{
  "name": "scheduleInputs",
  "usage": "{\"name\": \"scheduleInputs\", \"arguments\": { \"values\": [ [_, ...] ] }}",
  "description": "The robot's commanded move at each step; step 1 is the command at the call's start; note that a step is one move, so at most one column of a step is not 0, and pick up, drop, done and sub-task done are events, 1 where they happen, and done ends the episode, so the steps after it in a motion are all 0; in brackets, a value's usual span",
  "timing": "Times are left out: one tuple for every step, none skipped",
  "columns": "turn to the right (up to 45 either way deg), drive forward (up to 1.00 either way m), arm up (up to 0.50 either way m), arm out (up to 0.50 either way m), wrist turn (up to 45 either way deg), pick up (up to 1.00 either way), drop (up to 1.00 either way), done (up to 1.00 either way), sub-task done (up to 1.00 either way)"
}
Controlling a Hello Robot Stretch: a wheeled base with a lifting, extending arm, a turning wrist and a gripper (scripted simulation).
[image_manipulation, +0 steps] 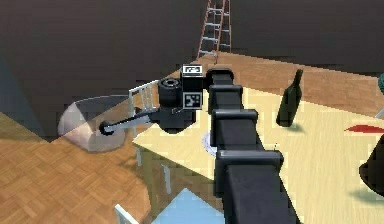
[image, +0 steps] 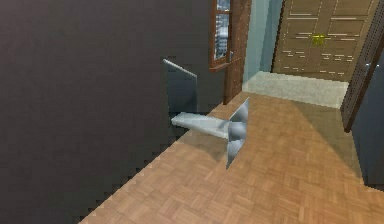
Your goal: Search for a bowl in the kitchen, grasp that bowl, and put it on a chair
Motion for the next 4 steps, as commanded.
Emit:
{"name": "scheduleInputs", "arguments": {
  "values": [
    [0.0,0.00,0.00,0.00,-45.0,0.00,0.00,0.00,0.00],
    [0.0,0.00,0.00,0.00,-36.0,0.00,0.00,0.00,0.00],
    [0.0,0.00,0.00,-0.20,0.0,0.00,0.00,0.00,0.00],
    [45.0,0.00,0.00,0.00,0.0,0.00,0.00,0.00,0.00]
  ]
}}
